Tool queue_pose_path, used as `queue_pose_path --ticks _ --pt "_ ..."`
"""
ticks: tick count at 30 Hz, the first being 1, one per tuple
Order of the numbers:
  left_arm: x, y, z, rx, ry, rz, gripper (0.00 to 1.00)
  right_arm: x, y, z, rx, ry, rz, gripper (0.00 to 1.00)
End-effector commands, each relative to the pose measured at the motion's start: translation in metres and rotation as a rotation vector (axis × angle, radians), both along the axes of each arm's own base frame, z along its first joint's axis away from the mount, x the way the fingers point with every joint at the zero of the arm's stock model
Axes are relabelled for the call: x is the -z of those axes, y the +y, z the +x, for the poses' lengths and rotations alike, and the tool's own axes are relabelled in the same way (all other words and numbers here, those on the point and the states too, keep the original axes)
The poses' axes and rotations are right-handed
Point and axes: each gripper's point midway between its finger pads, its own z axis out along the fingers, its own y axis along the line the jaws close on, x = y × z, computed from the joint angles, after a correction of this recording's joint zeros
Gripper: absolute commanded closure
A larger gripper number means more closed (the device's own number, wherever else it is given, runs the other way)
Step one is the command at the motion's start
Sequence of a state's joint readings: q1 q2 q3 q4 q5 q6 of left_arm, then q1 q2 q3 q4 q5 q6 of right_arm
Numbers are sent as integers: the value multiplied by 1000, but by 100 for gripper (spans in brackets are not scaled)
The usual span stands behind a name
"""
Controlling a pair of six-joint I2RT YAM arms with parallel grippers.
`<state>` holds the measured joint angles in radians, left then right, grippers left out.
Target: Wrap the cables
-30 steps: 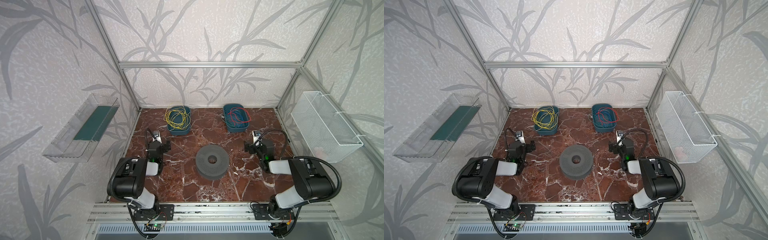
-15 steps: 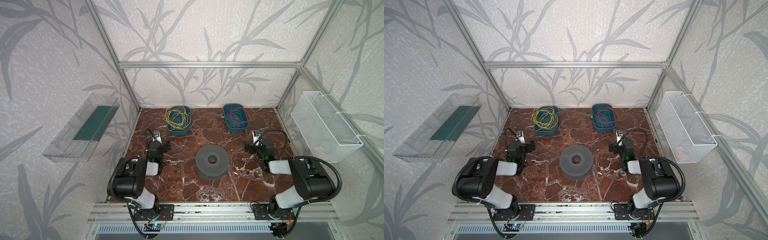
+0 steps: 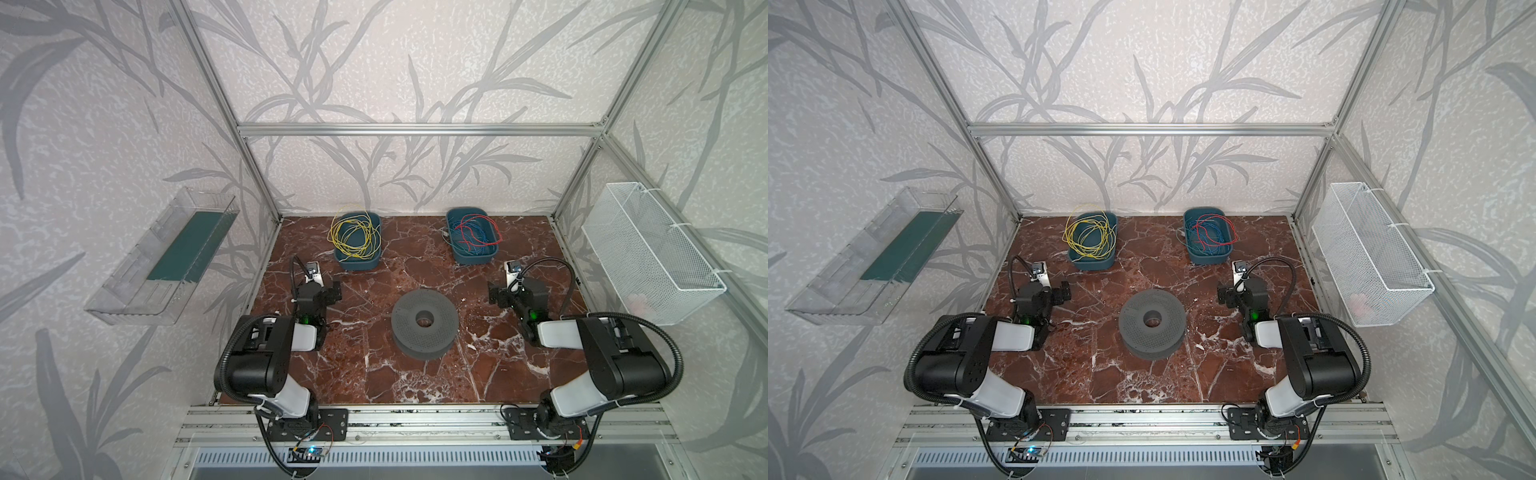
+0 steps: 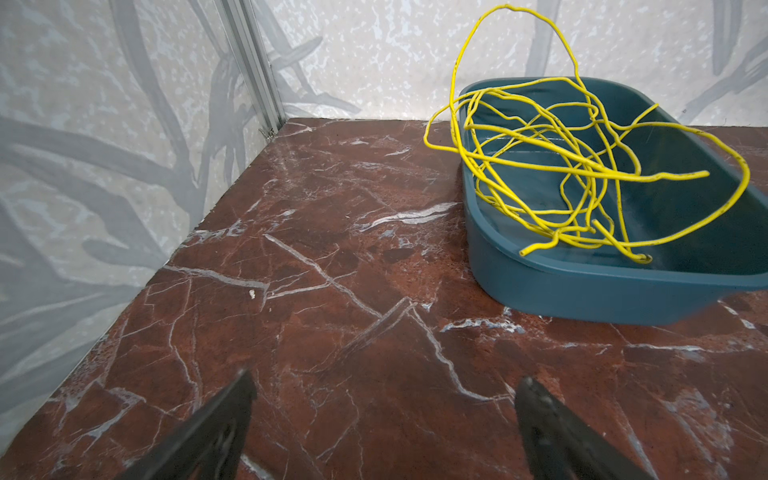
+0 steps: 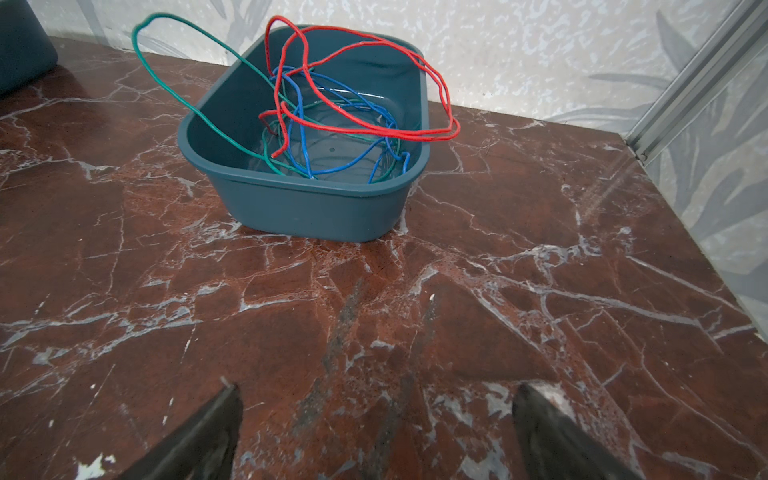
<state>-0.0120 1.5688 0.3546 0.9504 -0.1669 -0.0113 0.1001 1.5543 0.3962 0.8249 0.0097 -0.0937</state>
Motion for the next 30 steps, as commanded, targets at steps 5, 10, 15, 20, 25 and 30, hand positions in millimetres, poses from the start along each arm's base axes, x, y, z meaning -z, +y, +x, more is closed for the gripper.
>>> queue_pose_path --ticks 5,10,15,20,25,30 --pt "-11 22 0 -130 -47 -3 1 -11 -1 5 16 -29 12 1" --pt "-15 25 -1 -160 -52 10 1 -12 1 5 3 -32 9 1" --pt "-52 26 -10 -172 -46 15 1 -36 0 7 13 -58 -2 1" --pt "-135 15 -26 -121 -207 -37 1 -69 8 9 24 -11 -33 1" --pt "-216 16 -53 -174 -327 -288 1 -124 12 8 142 74 134 1" --pt "-236 17 -106 -251 -366 -621 1 -136 -29 0 426 135 368 1"
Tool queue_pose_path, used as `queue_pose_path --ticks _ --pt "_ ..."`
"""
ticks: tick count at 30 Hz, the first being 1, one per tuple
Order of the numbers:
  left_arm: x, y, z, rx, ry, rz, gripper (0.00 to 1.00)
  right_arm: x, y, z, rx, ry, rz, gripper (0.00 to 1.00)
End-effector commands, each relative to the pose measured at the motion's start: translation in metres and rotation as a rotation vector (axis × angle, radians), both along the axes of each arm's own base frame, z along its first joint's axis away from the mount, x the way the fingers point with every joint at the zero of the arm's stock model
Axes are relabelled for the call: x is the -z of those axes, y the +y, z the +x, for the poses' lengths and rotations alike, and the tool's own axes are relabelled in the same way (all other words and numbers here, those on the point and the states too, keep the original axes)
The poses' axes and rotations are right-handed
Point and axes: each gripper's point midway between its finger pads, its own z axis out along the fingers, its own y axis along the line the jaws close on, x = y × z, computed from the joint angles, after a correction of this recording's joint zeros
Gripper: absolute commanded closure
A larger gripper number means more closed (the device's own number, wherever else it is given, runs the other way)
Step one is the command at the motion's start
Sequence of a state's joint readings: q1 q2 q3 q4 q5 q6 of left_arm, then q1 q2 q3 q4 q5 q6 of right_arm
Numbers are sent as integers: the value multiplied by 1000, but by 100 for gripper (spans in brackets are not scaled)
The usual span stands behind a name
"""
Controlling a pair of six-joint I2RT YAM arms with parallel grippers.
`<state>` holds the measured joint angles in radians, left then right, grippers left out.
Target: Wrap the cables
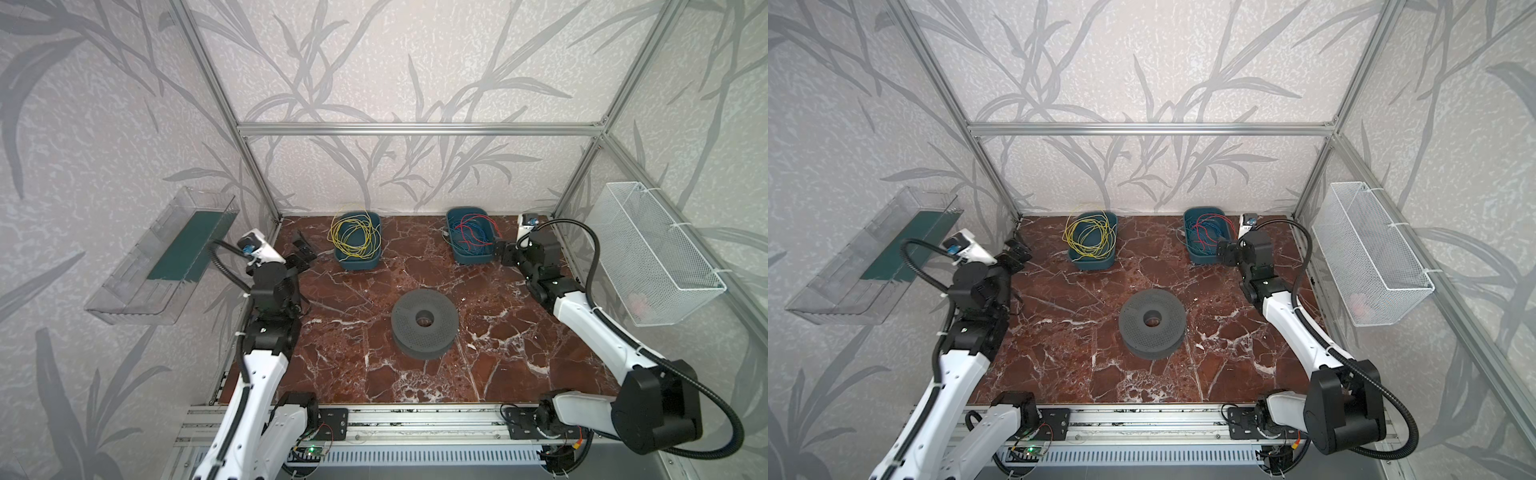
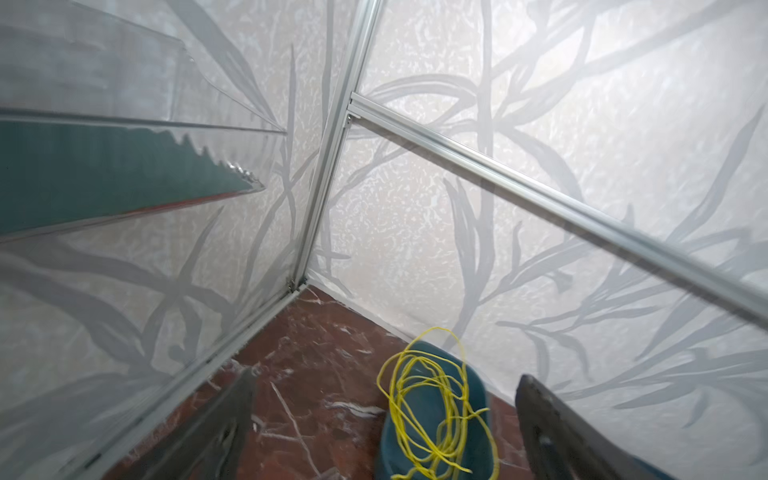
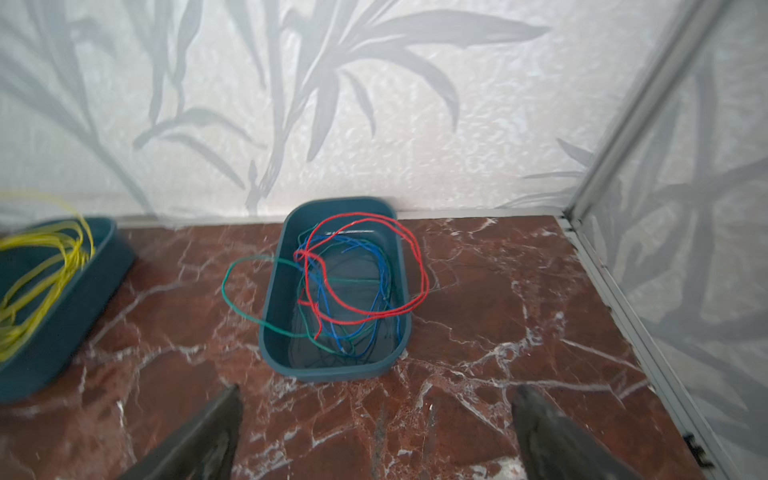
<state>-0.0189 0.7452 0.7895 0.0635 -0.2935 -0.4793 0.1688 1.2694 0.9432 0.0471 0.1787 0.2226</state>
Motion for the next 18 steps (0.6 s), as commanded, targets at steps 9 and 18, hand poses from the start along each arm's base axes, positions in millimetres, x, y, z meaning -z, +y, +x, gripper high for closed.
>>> queue_pose_path --ticks 9,18 --pt "119 -38 -11 184 532 -236 6 80 4 23 -51 368 258 42" --pt "141 -73 6 388 639 -267 29 121 -11 88 -75 545 236 79"
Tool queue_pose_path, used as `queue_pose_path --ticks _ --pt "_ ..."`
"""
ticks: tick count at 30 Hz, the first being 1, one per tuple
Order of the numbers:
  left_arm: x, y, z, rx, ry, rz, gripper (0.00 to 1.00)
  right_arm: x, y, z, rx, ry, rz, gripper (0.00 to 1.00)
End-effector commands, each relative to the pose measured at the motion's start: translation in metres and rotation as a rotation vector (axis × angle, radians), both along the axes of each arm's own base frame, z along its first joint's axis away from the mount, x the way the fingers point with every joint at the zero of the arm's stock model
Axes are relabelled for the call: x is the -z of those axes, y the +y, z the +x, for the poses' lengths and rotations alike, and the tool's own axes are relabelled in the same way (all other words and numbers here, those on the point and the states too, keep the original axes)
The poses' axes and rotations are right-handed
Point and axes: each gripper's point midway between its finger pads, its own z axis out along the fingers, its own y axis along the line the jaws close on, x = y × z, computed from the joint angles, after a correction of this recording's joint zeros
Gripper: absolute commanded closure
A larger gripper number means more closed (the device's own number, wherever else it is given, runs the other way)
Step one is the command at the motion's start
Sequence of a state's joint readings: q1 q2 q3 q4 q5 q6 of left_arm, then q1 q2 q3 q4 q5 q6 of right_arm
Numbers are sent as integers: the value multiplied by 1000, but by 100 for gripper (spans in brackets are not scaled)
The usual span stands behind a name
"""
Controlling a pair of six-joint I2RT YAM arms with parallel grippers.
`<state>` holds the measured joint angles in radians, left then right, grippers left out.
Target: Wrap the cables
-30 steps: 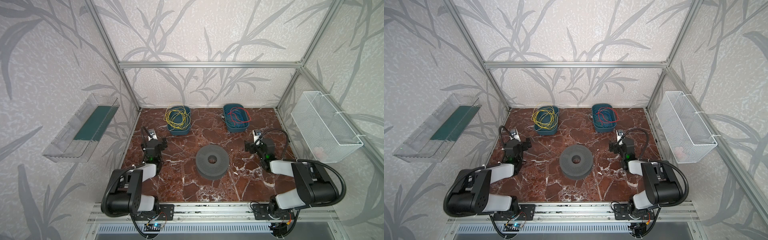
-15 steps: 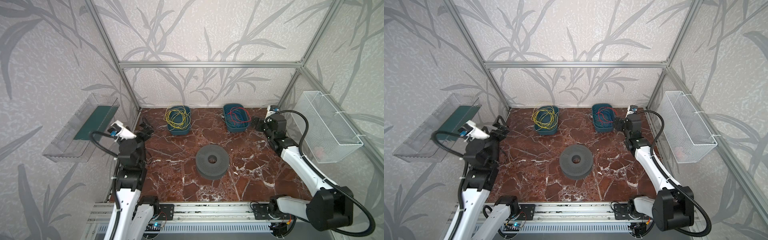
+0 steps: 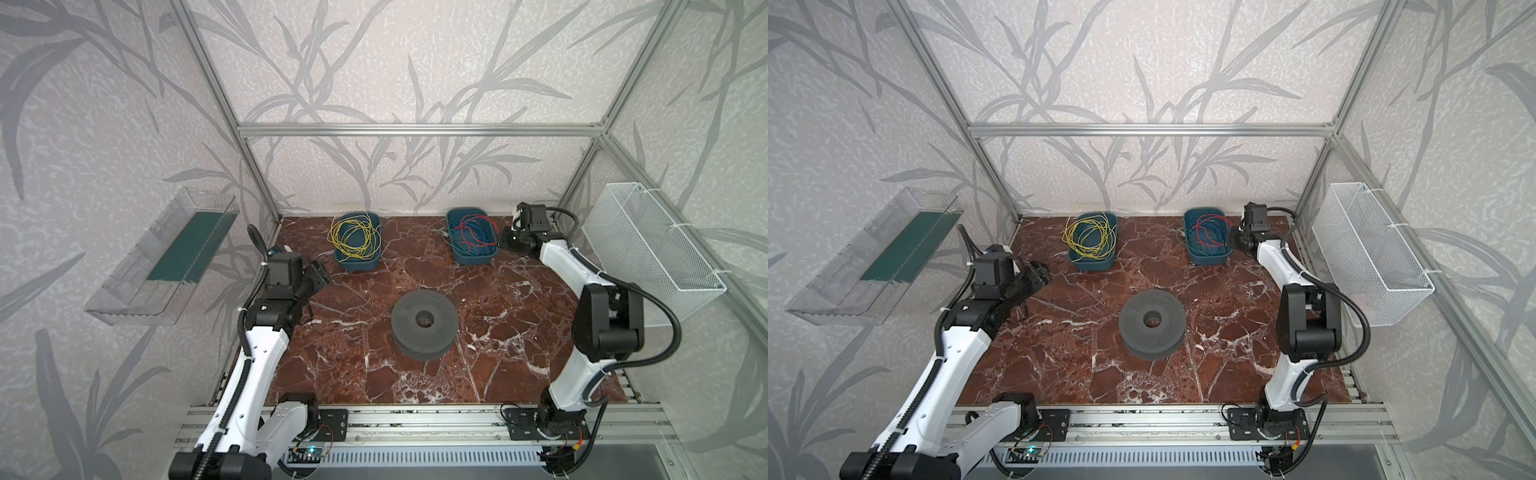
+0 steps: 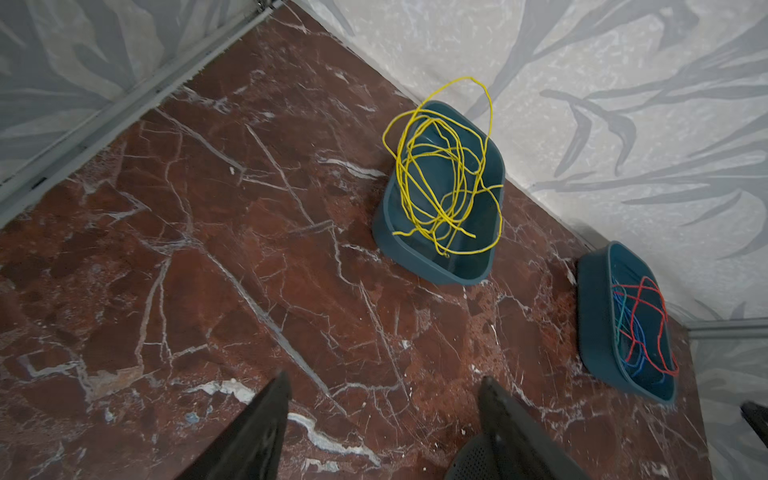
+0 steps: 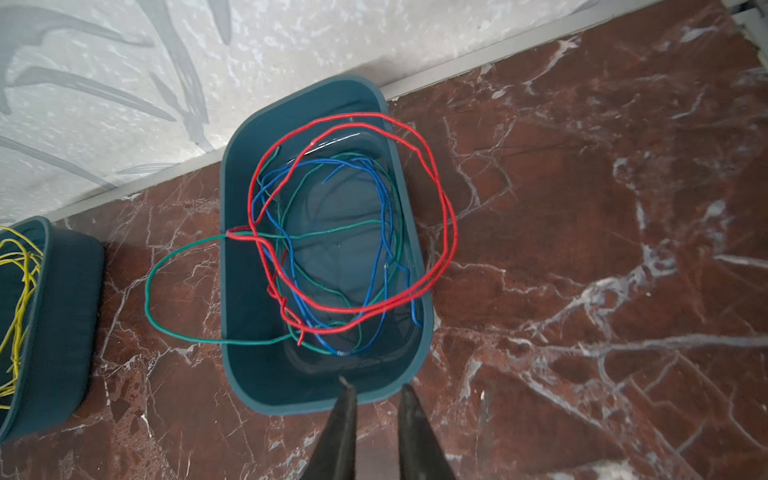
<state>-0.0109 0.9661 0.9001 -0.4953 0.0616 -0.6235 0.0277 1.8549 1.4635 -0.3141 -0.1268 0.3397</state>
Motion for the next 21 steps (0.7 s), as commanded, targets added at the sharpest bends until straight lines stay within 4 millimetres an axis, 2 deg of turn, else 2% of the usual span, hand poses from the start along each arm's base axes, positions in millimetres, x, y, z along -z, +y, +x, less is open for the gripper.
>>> queue_pose_path --ticks 1,7,13,21 --pt "-1 -19 -4 92 -10 -68 29 23 -7 -5 -41 117 21 77" --pt "4 -45 8 202 -7 -178 33 51 -2 -6 -97 195 46 72" --pt "18 -74 19 303 55 -301 47 74 4 -7 -114 235 86 71" --pt "22 -83 19 322 72 -301 48 76 9 2 -134 232 110 70"
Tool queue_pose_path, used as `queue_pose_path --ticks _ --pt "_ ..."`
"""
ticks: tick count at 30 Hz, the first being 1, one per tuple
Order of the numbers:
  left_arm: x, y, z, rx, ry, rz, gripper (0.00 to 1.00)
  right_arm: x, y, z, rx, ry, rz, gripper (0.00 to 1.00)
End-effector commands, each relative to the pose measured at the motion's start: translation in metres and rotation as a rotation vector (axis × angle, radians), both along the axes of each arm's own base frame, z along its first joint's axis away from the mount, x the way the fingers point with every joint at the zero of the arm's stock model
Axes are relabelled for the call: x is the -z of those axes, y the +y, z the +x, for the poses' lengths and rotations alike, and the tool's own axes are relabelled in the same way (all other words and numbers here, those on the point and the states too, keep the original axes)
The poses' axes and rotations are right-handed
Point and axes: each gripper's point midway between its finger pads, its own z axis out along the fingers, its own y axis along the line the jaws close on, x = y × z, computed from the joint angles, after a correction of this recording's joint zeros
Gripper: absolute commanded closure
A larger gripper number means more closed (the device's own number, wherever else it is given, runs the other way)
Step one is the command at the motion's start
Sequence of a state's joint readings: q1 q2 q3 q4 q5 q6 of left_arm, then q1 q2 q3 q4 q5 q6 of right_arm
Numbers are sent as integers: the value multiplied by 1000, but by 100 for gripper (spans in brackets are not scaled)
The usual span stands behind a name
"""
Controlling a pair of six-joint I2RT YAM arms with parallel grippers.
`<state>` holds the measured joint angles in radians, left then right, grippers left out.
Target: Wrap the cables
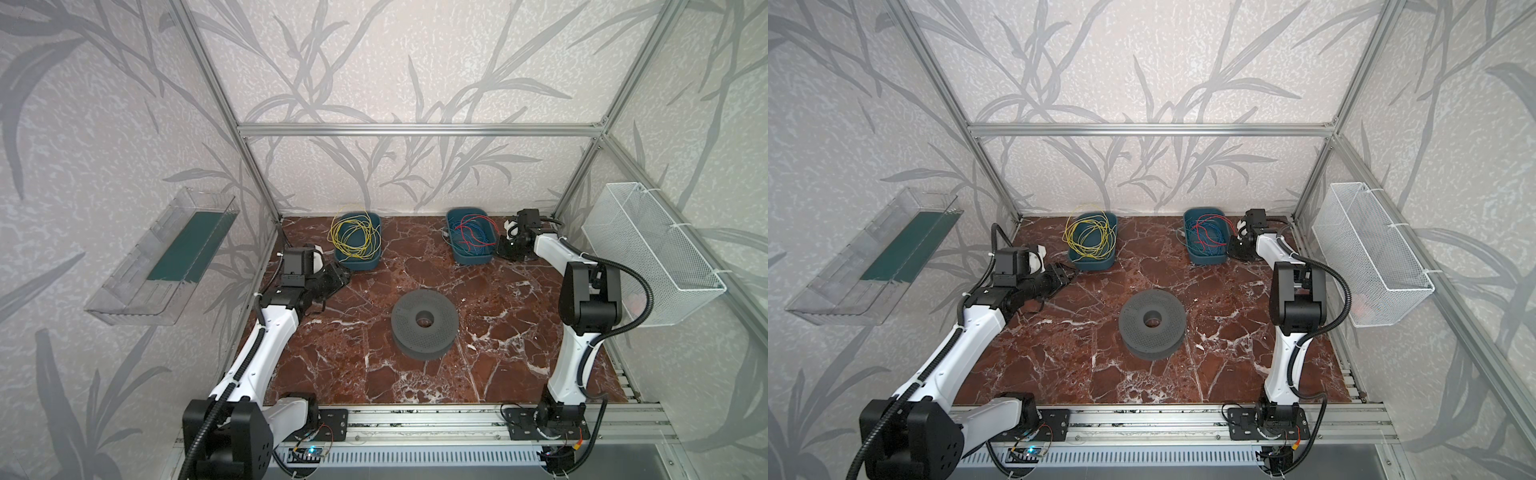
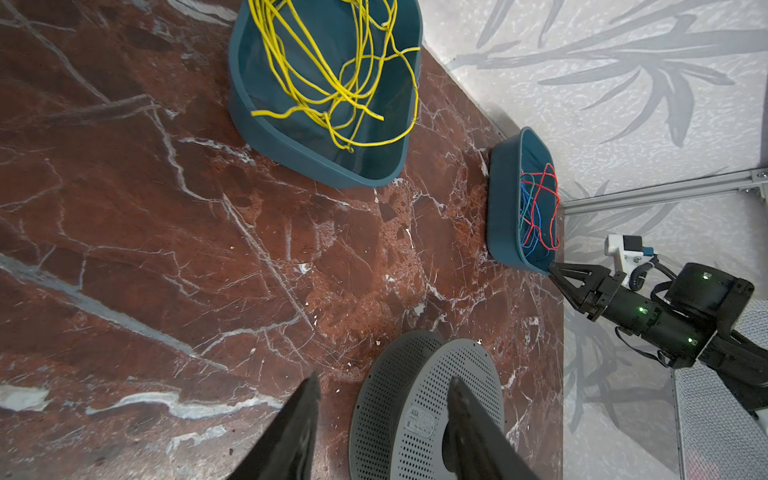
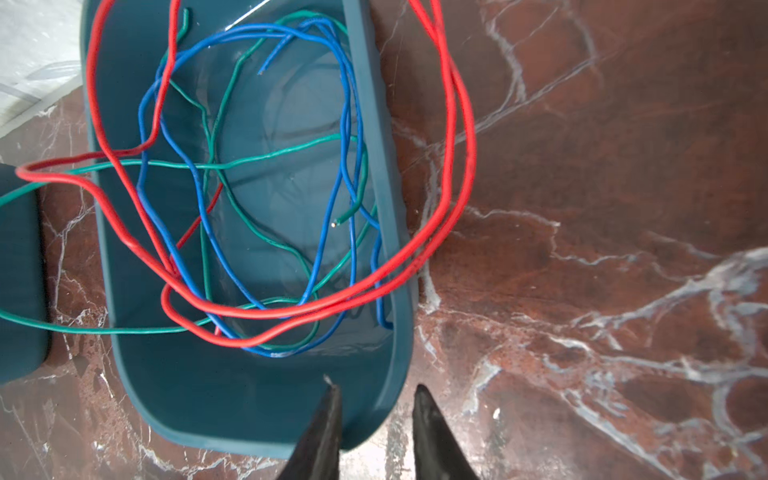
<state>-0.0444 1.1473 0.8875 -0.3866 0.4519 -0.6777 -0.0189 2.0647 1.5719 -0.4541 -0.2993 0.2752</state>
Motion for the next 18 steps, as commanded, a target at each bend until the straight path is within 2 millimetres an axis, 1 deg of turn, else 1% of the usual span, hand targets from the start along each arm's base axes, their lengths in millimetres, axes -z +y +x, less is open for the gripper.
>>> queue_pose_path --ticks 1,5,10,13,18 --pt "-10 -6 -1 14 -28 -19 48 -1 4 6 -25 2 14 70" --pt "-8 -7 -2 13 -27 -15 48 -1 -2 17 -6 5 -9 70" --pt "-10 -9 -3 18 -28 -14 49 10 -10 25 22 30 -43 73" --pt "-11 -9 -4 19 -33 -8 49 11 -6 27 16 21 -24 79" --pt "-13 -9 -3 17 -37 -1 49 8 4 22 21 7 0 90"
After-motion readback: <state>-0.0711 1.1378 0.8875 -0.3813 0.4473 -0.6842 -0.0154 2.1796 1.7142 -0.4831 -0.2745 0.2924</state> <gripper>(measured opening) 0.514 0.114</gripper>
